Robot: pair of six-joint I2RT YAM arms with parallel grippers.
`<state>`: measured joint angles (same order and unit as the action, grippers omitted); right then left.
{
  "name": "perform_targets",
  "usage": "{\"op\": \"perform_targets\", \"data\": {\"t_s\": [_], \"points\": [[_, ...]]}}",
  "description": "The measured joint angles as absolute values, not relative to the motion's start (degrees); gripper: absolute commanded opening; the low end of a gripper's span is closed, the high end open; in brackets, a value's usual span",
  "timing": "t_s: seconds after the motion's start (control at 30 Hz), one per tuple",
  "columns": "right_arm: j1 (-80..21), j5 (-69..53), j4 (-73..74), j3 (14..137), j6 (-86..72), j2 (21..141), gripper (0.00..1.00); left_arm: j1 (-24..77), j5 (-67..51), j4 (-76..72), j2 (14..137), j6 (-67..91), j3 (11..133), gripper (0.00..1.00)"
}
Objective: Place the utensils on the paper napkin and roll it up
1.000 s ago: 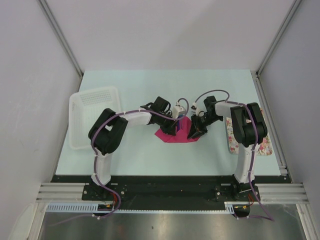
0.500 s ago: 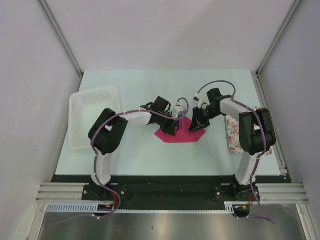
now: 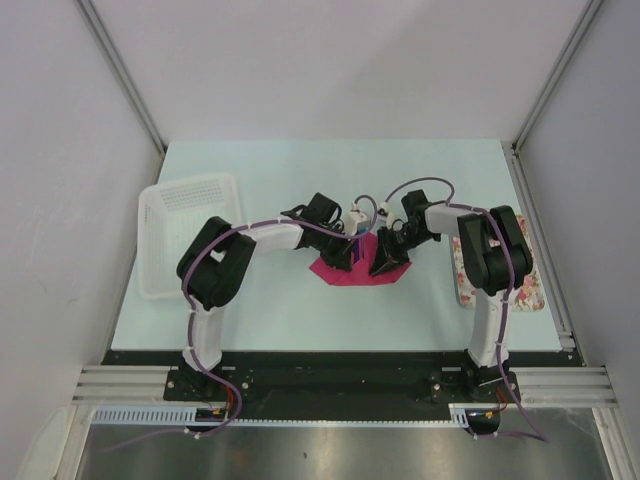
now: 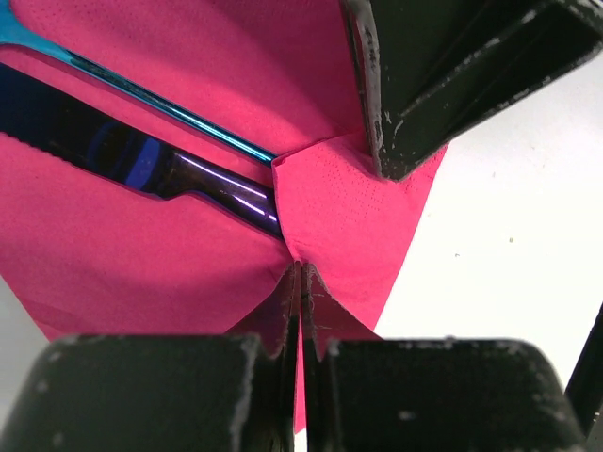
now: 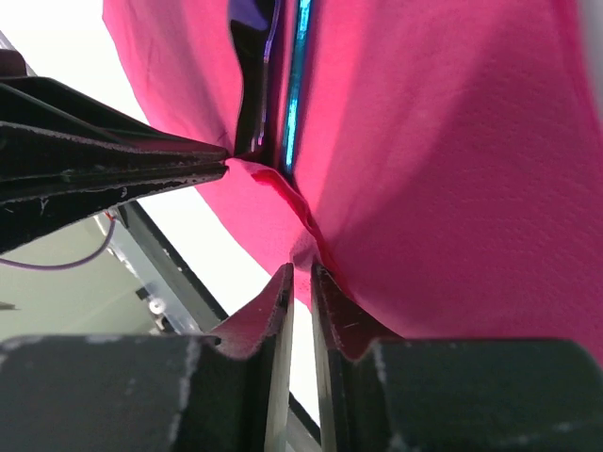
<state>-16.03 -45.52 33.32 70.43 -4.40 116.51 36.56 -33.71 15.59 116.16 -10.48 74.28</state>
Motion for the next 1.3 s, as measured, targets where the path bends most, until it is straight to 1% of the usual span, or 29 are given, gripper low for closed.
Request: {"op": "perform_targets", "data": {"t_s": [0.07, 0.17, 0.27, 0.3, 0.37, 0.4, 0.47, 0.5, 0.63, 0.67, 0.7, 0.87, 0.97, 1.0, 1.1, 1.3], "points": [[-15.9, -45.9, 33.2, 70.4, -5.0, 116.8, 0.17, 36.6, -33.7, 15.6, 116.2, -10.4, 74.3, 0.00], [-15.9, -45.8, 33.1, 70.4, -5.3, 116.8, 0.20, 36.6, -33.7, 15.6, 116.2, -10.3, 74.3, 0.00], [-15.9, -46.0, 33.2, 70.5, -5.6, 116.8, 0.27, 36.6, -33.7, 15.5, 116.2, -9.9, 74.3, 0.00], [-15.9, -46.1, 33.4, 70.5, -5.6, 116.7, 0.32, 36.6, -33.7, 15.5, 116.2, -9.8, 74.3, 0.00], [-15.8, -45.6, 33.8, 70.6, -5.4, 115.9, 0.39, 36.6, -33.7, 15.5, 116.2, -9.4, 74.3, 0.00], [-15.8, -45.3, 34.3, 70.6, -5.0, 115.0, 0.46, 36.6, -33.7, 15.4, 116.3, -9.2, 74.3, 0.00], [-15.2, -44.4, 35.4, 70.6, -4.5, 113.0, 0.47, 36.6, -33.7, 15.4, 116.3, -9.0, 74.3, 0.00], [-14.7, -44.0, 36.1, 70.6, -4.1, 111.7, 0.51, 36.6, -33.7, 15.4, 116.3, -8.9, 74.3, 0.00], [-11.1, -42.4, 38.2, 70.6, -3.4, 107.1, 0.60, 36.6, -33.7, 15.2, 116.3, -8.5, 74.3, 0.00], [-9.8, -41.8, 38.8, 70.6, -3.3, 106.1, 0.60, 36.6, -33.7, 15.1, 116.3, -8.4, 74.3, 0.00], [-8.6, -41.0, 39.1, 70.4, -3.1, 105.4, 0.64, 36.6, -33.7, 15.0, 116.4, -8.3, 74.3, 0.00], [-4.3, -36.2, 39.9, 68.6, -3.0, 104.5, 0.65, 36.6, -33.7, 14.9, 116.4, -7.9, 74.3, 0.00], [-4.0, -34.2, 40.6, 67.7, -3.0, 104.5, 0.62, 36.6, -33.7, 14.7, 116.4, -7.7, 74.3, 0.00], [-4.0, -34.0, 40.6, 67.7, -3.0, 104.6, 0.57, 36.6, -33.7, 14.7, 116.4, -7.6, 74.3, 0.00], [-4.3, -34.1, 40.5, 67.6, -2.9, 104.7, 0.51, 36.6, -33.7, 14.6, 116.5, -7.5, 74.3, 0.00], [-7.0, -37.6, 38.9, 67.6, -3.0, 104.7, 0.48, 36.6, -33.8, 14.6, 116.5, -7.5, 74.3, 0.00]]}}
